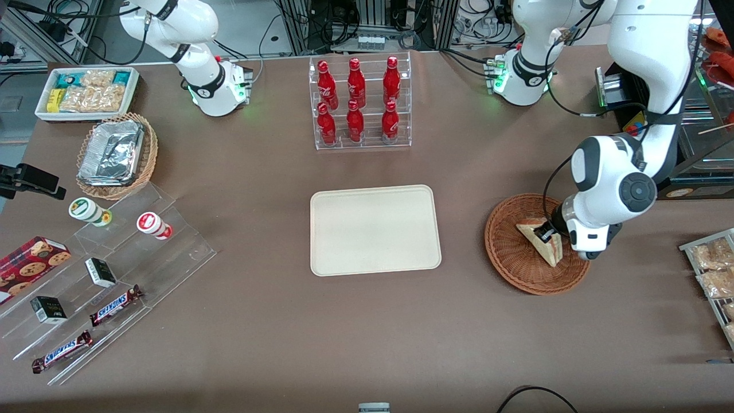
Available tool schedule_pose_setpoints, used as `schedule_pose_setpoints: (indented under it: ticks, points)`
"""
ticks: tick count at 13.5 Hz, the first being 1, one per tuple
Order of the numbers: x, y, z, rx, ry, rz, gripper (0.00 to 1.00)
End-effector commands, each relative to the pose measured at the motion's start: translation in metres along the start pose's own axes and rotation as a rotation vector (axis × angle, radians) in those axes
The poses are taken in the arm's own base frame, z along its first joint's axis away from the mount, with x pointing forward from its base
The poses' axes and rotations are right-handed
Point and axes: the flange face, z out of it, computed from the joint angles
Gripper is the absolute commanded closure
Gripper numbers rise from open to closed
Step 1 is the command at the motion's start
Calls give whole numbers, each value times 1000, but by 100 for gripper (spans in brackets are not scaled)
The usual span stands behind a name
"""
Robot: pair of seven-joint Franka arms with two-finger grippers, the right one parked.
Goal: Place sandwich from basket to tray
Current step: 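Lift the sandwich and carry it over the cream tray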
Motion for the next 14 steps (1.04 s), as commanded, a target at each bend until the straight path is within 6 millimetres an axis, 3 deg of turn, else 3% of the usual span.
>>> schedule_pose_setpoints:
  ticks: [1,8,14]
  points:
    - [-2,16,-36,16,-15,29,100]
    - [-83,94,-48,60,28,310,100]
    - [-189,192,-36,28,50,460,100]
